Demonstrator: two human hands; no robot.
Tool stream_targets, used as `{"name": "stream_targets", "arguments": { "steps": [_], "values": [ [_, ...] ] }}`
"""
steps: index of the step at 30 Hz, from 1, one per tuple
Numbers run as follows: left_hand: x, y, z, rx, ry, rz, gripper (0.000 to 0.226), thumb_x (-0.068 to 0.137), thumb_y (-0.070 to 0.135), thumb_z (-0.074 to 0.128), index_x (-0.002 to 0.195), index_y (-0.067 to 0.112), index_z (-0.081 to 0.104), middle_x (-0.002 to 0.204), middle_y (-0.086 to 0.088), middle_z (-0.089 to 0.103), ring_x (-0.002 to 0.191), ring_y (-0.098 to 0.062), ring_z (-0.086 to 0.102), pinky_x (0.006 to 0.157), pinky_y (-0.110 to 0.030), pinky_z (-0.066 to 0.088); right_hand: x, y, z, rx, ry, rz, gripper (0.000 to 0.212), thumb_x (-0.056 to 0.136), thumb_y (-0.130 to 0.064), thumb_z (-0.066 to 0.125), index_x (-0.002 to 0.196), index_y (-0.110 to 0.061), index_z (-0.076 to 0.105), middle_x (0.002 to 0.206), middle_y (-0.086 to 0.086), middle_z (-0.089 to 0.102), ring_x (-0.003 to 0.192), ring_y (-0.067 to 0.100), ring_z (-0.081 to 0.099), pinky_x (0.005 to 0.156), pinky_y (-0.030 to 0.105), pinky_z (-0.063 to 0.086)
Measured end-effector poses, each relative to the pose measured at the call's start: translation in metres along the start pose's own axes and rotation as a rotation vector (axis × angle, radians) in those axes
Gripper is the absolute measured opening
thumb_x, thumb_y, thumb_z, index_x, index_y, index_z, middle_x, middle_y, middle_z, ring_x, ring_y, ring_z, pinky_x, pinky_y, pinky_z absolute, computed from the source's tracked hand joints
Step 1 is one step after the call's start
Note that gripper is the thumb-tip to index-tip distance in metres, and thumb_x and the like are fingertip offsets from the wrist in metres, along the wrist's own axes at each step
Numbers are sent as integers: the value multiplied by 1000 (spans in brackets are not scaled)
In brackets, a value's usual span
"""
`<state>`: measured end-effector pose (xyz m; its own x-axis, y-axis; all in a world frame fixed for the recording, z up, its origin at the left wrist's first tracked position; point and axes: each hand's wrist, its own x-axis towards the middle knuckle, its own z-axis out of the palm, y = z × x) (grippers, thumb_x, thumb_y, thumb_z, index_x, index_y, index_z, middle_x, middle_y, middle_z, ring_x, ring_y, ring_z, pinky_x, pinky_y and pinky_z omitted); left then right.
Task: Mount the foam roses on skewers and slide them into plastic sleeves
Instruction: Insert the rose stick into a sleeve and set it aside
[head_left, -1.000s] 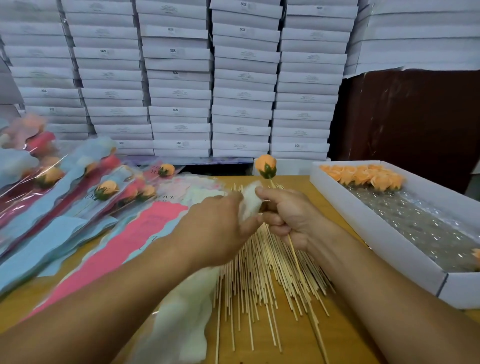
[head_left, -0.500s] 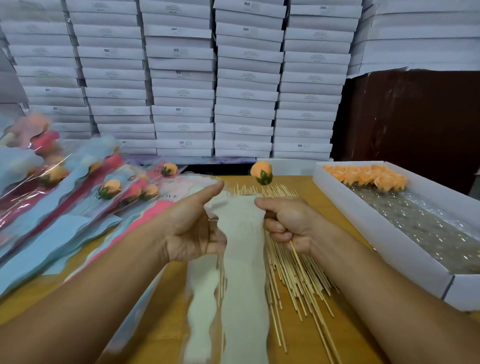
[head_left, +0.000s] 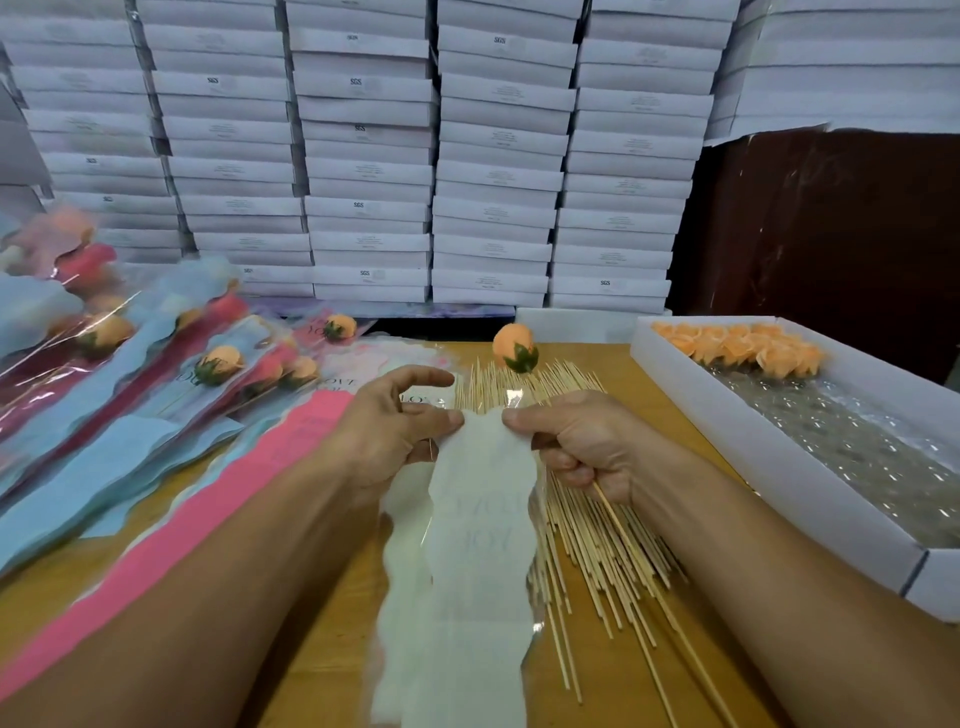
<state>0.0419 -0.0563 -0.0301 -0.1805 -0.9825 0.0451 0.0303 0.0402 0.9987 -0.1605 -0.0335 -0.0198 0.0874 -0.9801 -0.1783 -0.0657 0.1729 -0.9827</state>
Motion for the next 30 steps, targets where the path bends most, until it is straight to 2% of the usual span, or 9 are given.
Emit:
{"name": "stream_targets", "arguments": {
  "steps": [2,5,10,14,20,23,26,28,30],
  "values": [
    [-3,-2,-1,29,-45,47,33,88,-6,66,117,10,64,82,-23,71,77,-31,70,72,-39,63,-1,0,2,-15,13,0,20,90,-14,75,80,-4,60,76,13,64,33,5,35,29,16,20],
    [-5,-5,-2,127,-74,107,21,94,-5,59,108,8,67,90,-28,71,74,-28,69,65,-34,60,-1,1,3,-31,32,1,20,88,-15,77,91,-2,63,66,7,58,32,4,36,29,15,20],
    [-7,-4,-4,289,-117,210,16,94,0,63,107,3,70,105,-5,73,88,-19,69,69,-33,61,-2,1,4,-33,29,2,19,86,-16,78,84,-3,65,58,3,53,33,4,34,29,16,19],
    [-7,-4,-1,393,6,295,3,87,3,73,89,2,73,113,-2,69,100,-21,64,75,-30,55,0,3,4,-43,12,12,22,85,-18,80,85,-3,64,62,5,52,34,4,34,29,17,20],
    [-10,1,-6,156,19,340,5,79,-4,75,84,-3,73,98,-20,71,98,-45,60,95,-55,48,1,4,4,-24,-35,25,29,77,-23,84,74,-6,62,55,2,53,33,5,34,29,16,20],
    [-11,0,-8,68,-87,292,15,78,4,71,88,-5,66,96,-18,74,86,-32,67,87,-47,53,1,4,5,-31,-71,43,37,59,-32,87,71,-6,62,54,2,53,33,5,34,29,16,20],
    [-9,-1,-8,1,-131,270,4,85,-2,63,84,0,60,88,-13,74,79,-23,66,75,-34,52,1,4,5,-41,-116,57,47,53,-39,86,75,-6,62,53,0,53,33,5,33,29,16,20],
    [-8,-2,-8,-26,-139,238,13,90,-3,60,84,9,60,82,-11,68,73,-22,60,69,-33,47,3,4,5,-41,-99,67,48,61,-50,83,75,-9,62,54,-1,55,34,5,33,29,16,21],
    [-9,-3,-8,-38,-150,193,10,85,7,64,82,15,60,82,-16,59,68,-24,55,61,-31,42,7,4,0,9,-36,83,45,87,-52,70,76,-9,62,57,3,61,35,5,33,28,15,22]
  ]
}}
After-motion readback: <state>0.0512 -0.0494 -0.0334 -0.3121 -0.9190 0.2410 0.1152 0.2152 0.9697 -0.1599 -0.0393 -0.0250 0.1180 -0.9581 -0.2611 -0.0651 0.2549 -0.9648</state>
